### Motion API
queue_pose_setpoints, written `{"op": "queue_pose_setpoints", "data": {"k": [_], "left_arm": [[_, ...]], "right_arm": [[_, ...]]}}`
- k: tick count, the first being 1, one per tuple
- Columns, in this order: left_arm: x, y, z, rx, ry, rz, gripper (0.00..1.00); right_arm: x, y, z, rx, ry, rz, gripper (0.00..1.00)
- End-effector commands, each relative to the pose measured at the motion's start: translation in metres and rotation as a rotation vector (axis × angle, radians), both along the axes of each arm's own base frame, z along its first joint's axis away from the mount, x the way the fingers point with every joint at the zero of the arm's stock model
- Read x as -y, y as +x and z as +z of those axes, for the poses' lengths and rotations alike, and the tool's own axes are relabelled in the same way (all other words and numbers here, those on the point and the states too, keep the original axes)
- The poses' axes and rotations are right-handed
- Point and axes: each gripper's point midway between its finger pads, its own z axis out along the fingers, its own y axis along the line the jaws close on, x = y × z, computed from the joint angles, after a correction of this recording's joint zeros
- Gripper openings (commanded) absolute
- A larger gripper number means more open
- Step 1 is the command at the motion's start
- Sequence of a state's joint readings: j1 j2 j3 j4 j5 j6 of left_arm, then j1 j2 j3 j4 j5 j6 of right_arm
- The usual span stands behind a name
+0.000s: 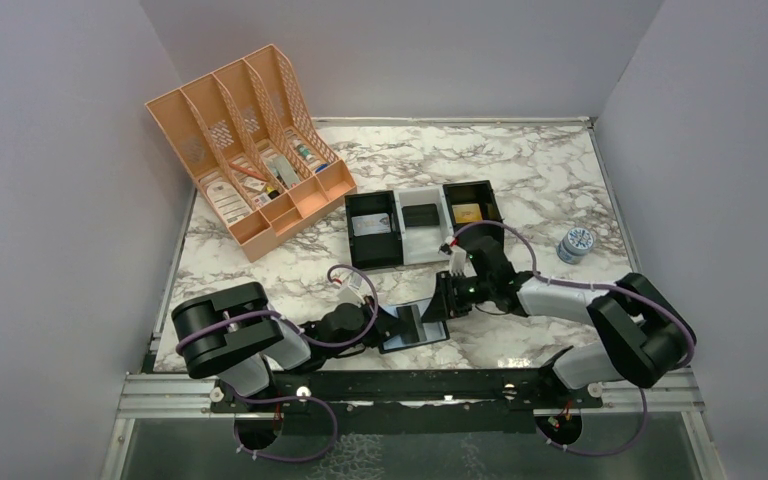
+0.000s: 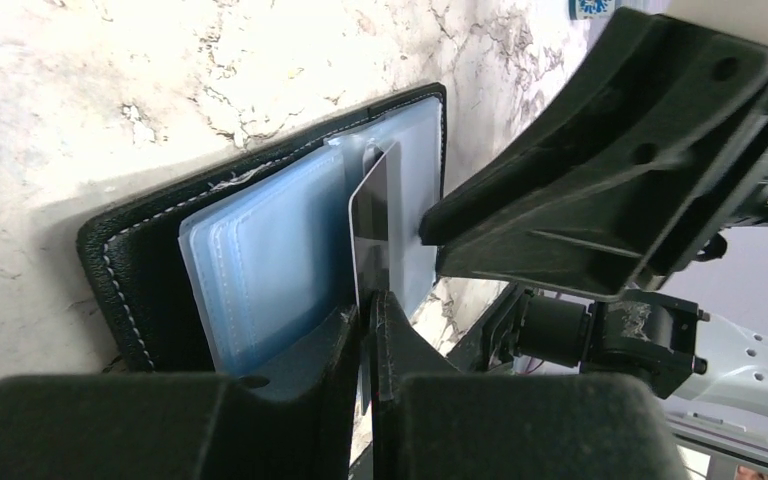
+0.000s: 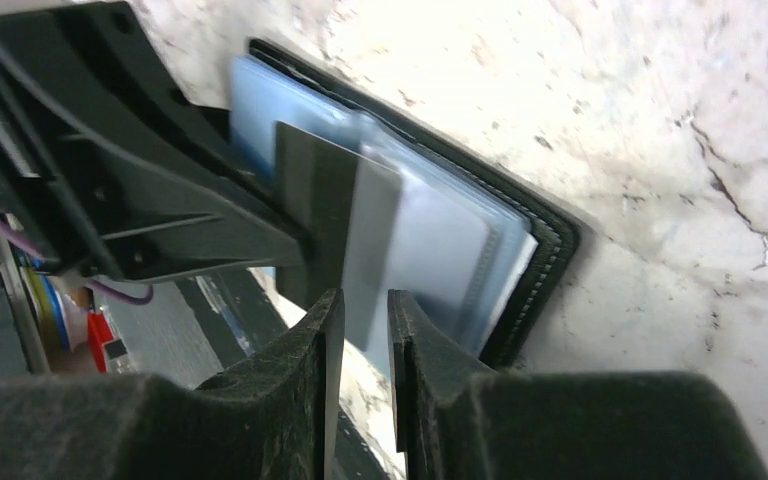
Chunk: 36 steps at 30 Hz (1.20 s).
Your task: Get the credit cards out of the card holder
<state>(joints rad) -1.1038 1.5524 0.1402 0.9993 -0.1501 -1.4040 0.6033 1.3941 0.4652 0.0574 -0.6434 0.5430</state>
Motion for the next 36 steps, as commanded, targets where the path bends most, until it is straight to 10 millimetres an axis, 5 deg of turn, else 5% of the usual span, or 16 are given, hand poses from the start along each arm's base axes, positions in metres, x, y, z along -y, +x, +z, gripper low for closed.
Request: {"op": "queue_pose_setpoints", "data": {"k": [1, 10, 17, 22, 28, 36], "left_arm": [[0.000, -0.004, -0.010, -0.008, 0.047, -0.023, 0.13], [0.015, -0.007, -0.003, 0.021, 0.039, -0.095, 0.21], [0.004, -0.001, -0.004, 0.019, 0.039, -0.035, 0.00], [-0.013, 0.000, -0.002, 0.031, 0.074, 0.007, 0.00], [-0.031, 0.002, 0.008, 0.079, 0.134, 0.026, 0.00], [-0.056, 0.007, 0.036, 0.189, 0.321, 0.002, 0.00]], "right_arm": [[0.004, -0.007, -0.019, -0.032, -0.045, 0.025, 0.24], [0.013, -0.014, -0.041, -0.083, -0.095, -0.023, 0.24], [0.016, -0.009, -0.043, -0.069, -0.118, -0.044, 0.24], [0.017, -0.006, -0.041, -0.049, -0.126, -0.049, 0.24], [0.011, 0.002, -0.026, 0.008, -0.092, -0.044, 0.24], [0.008, 0.024, 0.024, 0.173, 0.008, -0.136, 0.31]]}}
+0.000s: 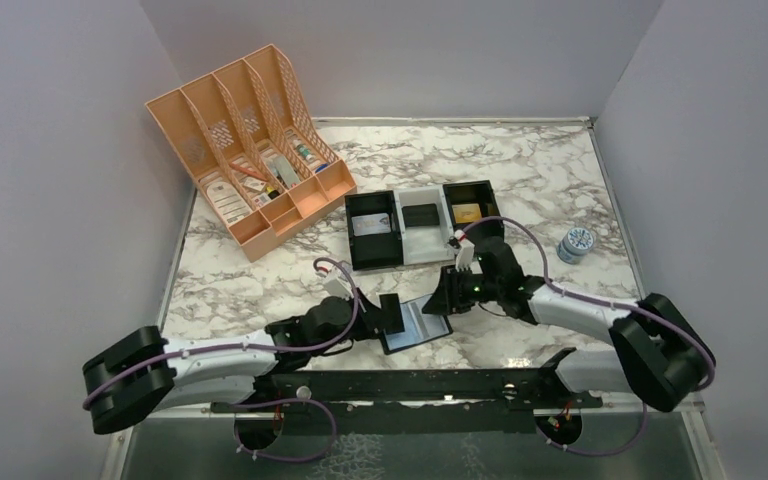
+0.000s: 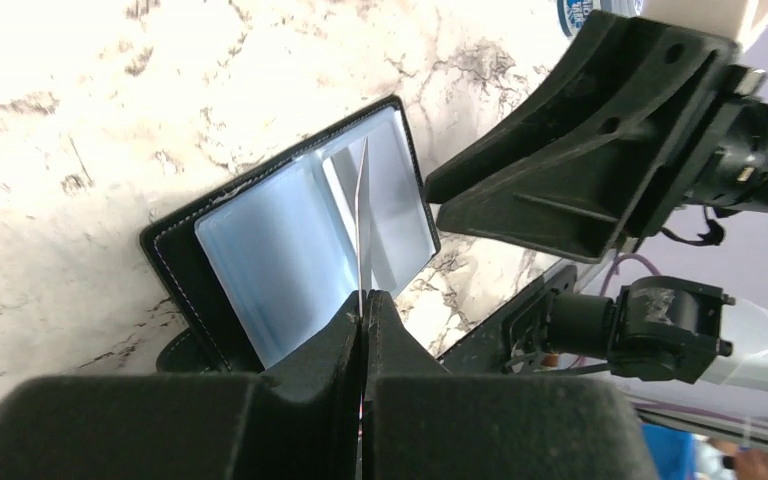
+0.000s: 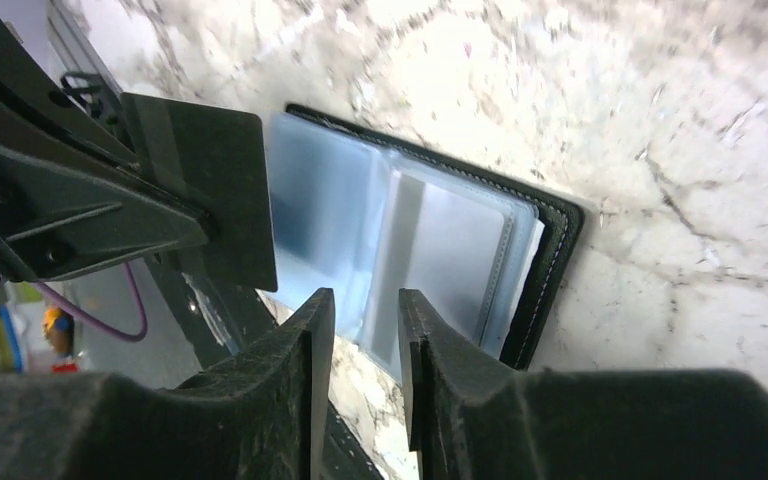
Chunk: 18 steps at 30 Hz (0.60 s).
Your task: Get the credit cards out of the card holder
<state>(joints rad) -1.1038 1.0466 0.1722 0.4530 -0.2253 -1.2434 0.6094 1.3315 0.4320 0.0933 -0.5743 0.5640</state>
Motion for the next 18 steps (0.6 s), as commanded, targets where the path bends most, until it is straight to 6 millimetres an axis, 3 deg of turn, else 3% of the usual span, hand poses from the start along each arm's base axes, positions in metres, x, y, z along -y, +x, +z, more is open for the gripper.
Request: {"op": "queue_pose_setpoints", "data": {"k": [1, 5, 7, 10, 14, 18], "left_arm": [[-0.030, 0.005, -0.001, 0.067, 0.229, 0.007, 0.00], [-0.037, 0.004, 0.015, 0.127, 0.243, -0.016, 0.00], [-0.035, 0.003, 0.024, 0.163, 0.213, -0.041, 0.00], [-0.028, 0.002, 0.034, 0.203, 0.170, -0.092, 0.00], [-0.015, 0.012, 0.046, 0.213, 0.051, -0.134, 0.00], [-0.006, 0.017, 0.053, 0.186, -0.039, -0.225, 0.00]], "right_arm": [[0.006, 0.018, 0.024, 0.126, 0.014, -0.100, 0.33], [0.012, 0.025, 0.036, 0.177, 0.036, -0.172, 0.41], [0.016, 0.029, 0.040, 0.200, 0.036, -0.213, 0.55], [0.028, 0.039, 0.041, 0.230, 0.006, -0.304, 0.63], [0.036, 0.046, 0.049, 0.272, 0.037, -0.374, 0.71], [0.030, 0.041, 0.065, 0.278, 0.166, -0.323, 0.73]]}}
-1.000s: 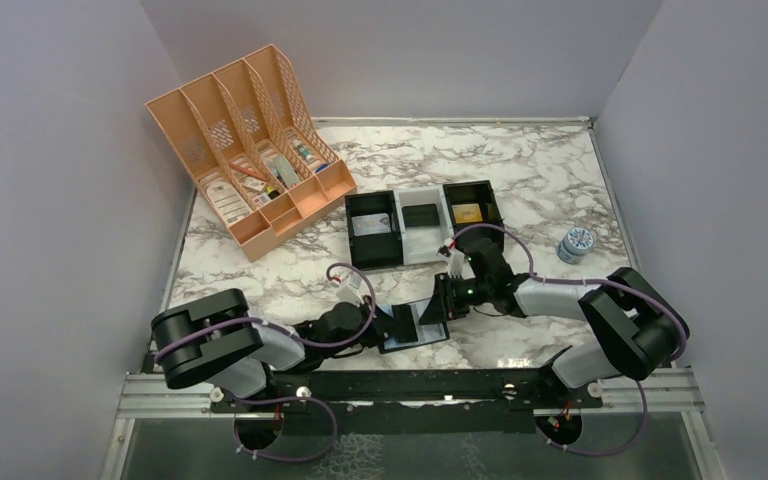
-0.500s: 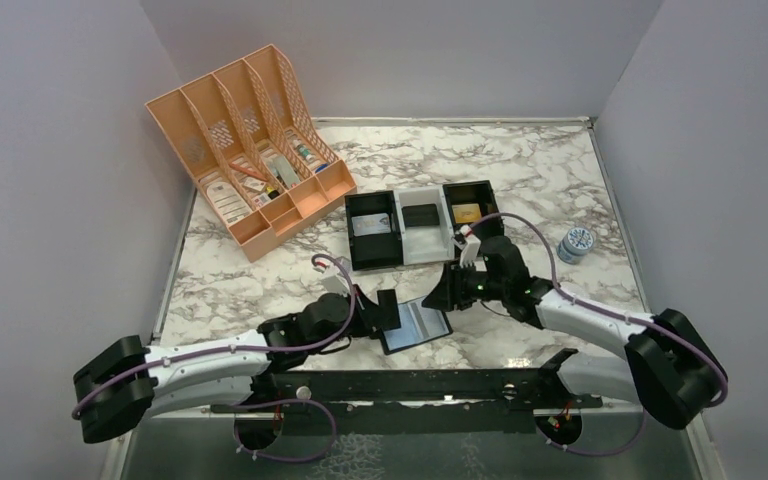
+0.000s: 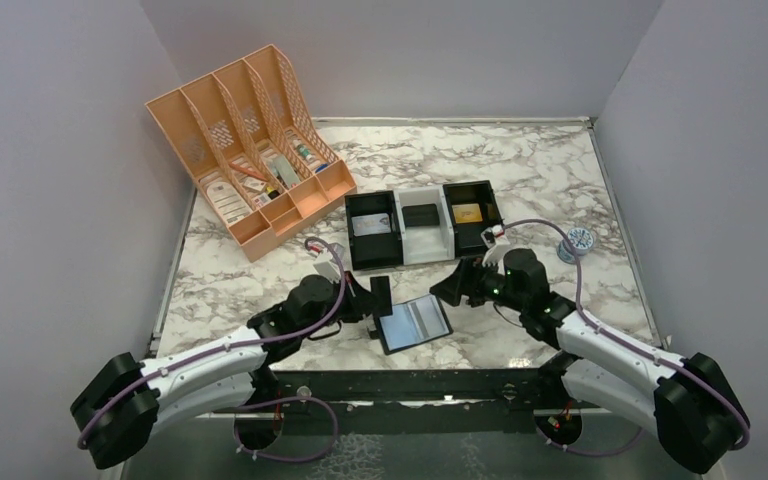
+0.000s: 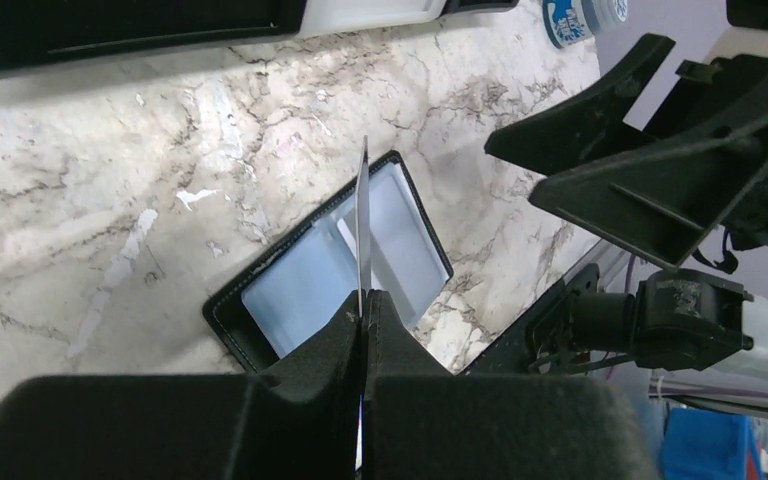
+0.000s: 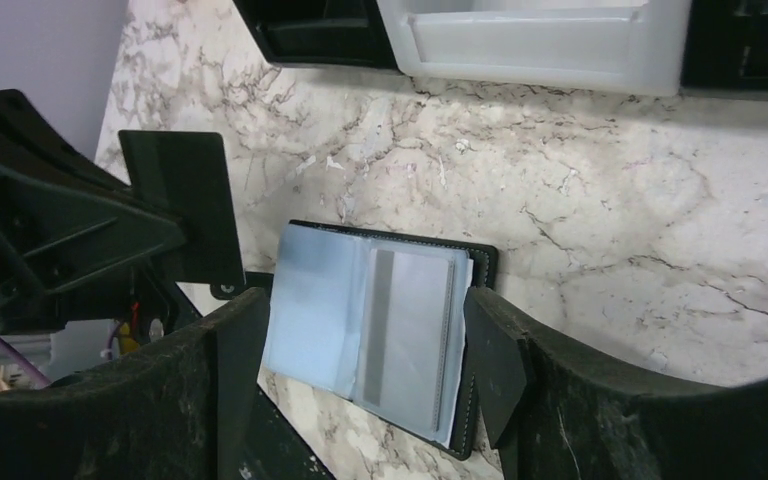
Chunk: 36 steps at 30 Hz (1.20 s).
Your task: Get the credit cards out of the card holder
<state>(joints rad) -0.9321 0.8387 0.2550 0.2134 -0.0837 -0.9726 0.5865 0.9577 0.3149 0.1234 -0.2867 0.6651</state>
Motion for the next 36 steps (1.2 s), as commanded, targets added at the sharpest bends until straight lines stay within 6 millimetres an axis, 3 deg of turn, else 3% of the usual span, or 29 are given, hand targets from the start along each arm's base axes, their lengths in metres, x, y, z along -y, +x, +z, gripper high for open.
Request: {"op": "queue_pose_setpoints", "data": {"k": [1, 12, 18, 22, 29, 33, 36], "left_arm": [[0.020, -0.006, 0.022, 0.021, -0.131, -0.189, 0.00], [0.030, -0.032, 0.072, 0.148, -0.281, -0.371, 0.00], [0.035, -0.037, 0.092, 0.183, -0.348, -0.404, 0.00], [0.040, -0.037, 0.096, 0.192, -0.355, -0.421, 0.00], [0.047, -0.039, 0.098, 0.189, -0.373, -0.431, 0.00], [0.049, -0.040, 0.100, 0.192, -0.389, -0.436, 0.00], [0.049, -0.042, 0.100, 0.194, -0.396, -0.440, 0.00]], "right_arm": [[-0.004, 0.002, 0.021, 0.048, 0.129, 0.033, 0.73], [-0.030, -0.050, 0.087, 0.176, 0.467, 0.351, 0.70], [-0.041, -0.062, 0.111, 0.167, 0.534, 0.489, 0.62], [-0.050, -0.061, 0.115, 0.152, 0.532, 0.534, 0.57], [-0.060, -0.064, 0.121, 0.130, 0.565, 0.588, 0.36], [-0.062, -0.061, 0.115, 0.101, 0.559, 0.568, 0.25], [-0.063, -0.061, 0.112, 0.091, 0.562, 0.567, 0.24]]}}
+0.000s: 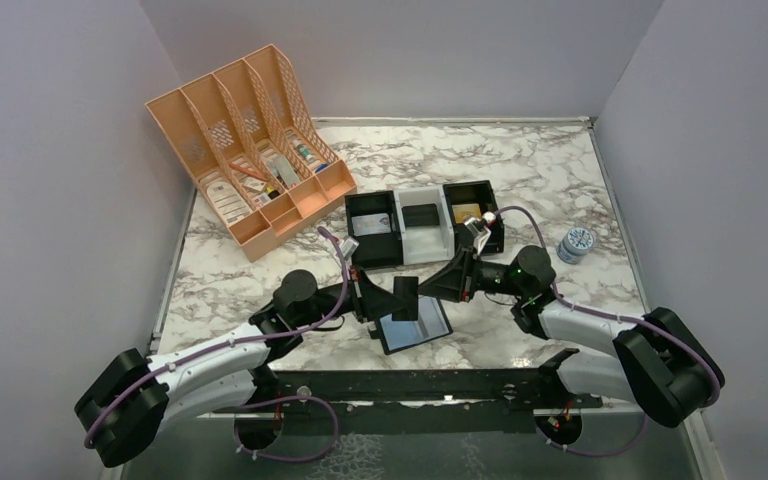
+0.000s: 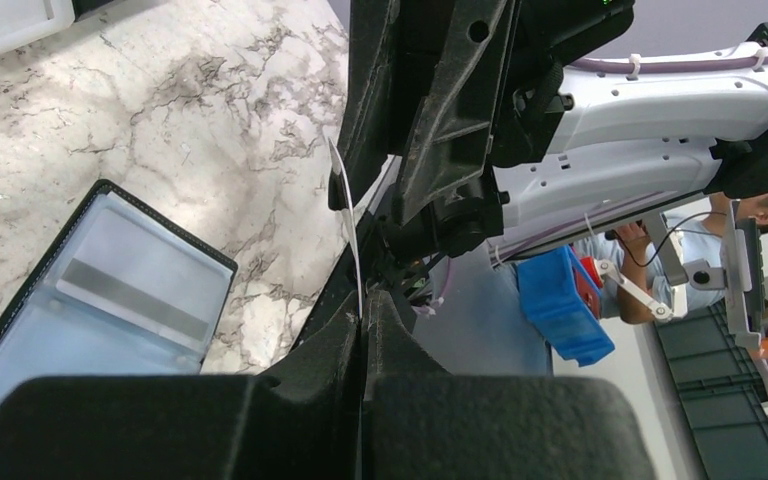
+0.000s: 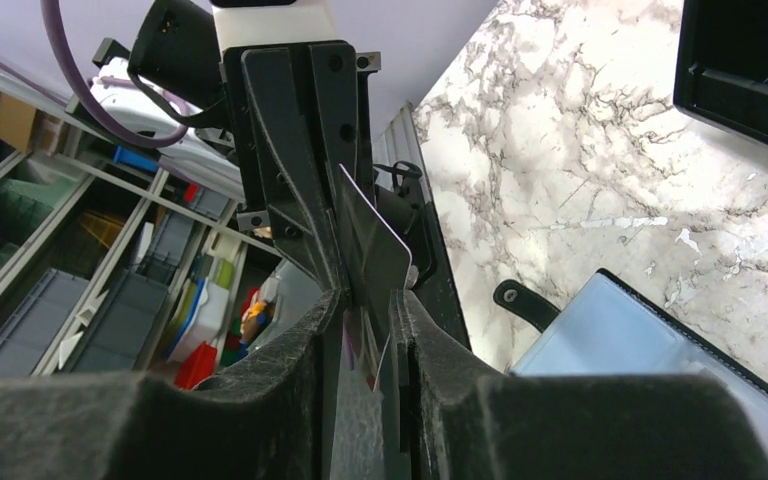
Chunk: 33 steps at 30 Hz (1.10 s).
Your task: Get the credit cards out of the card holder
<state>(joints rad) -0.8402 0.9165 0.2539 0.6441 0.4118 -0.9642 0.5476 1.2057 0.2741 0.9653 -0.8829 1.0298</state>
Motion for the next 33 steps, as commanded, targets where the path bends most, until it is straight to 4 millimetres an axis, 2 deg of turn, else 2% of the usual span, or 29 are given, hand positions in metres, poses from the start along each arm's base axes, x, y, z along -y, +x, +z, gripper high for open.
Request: {"op": "queue_pose_setpoints", "data": {"k": [1, 7, 13, 16, 24, 29, 33], "left_arm": [[0.006, -0.008, 0.021, 0.051, -0.076, -0.042, 0.00], [0.002, -0.007, 0.015, 0.034, -0.075, -0.013, 0.00], [-0.002, -0.002, 0.004, 0.002, -0.062, 0.032, 0.00], [-0.004, 0.001, 0.002, -0.008, -0.063, 0.053, 0.00], [-0.004, 0.005, 0.001, -0.010, -0.061, 0.073, 0.00], [-0.002, 0.004, 0.008, 0.006, -0.070, 0.062, 0.00], [0.000, 0.004, 0.009, 0.010, -0.068, 0.050, 0.00]], "right_arm": [[-0.007, -0.012, 0.016, 0.043, 0.045, 0.071, 0.24], [-0.006, -0.009, 0.014, 0.045, 0.037, 0.043, 0.27], [0.001, 0.011, 0.010, 0.051, -0.041, -0.113, 0.32], [0.005, 0.016, 0.006, 0.047, -0.082, -0.162, 0.37], [0.001, 0.012, 0.000, 0.029, -0.087, -0.114, 0.50], [-0.008, 0.004, 0.004, 0.041, -0.064, -0.005, 0.49], [-0.015, -0.010, 0.015, 0.054, -0.008, 0.106, 0.39]]}}
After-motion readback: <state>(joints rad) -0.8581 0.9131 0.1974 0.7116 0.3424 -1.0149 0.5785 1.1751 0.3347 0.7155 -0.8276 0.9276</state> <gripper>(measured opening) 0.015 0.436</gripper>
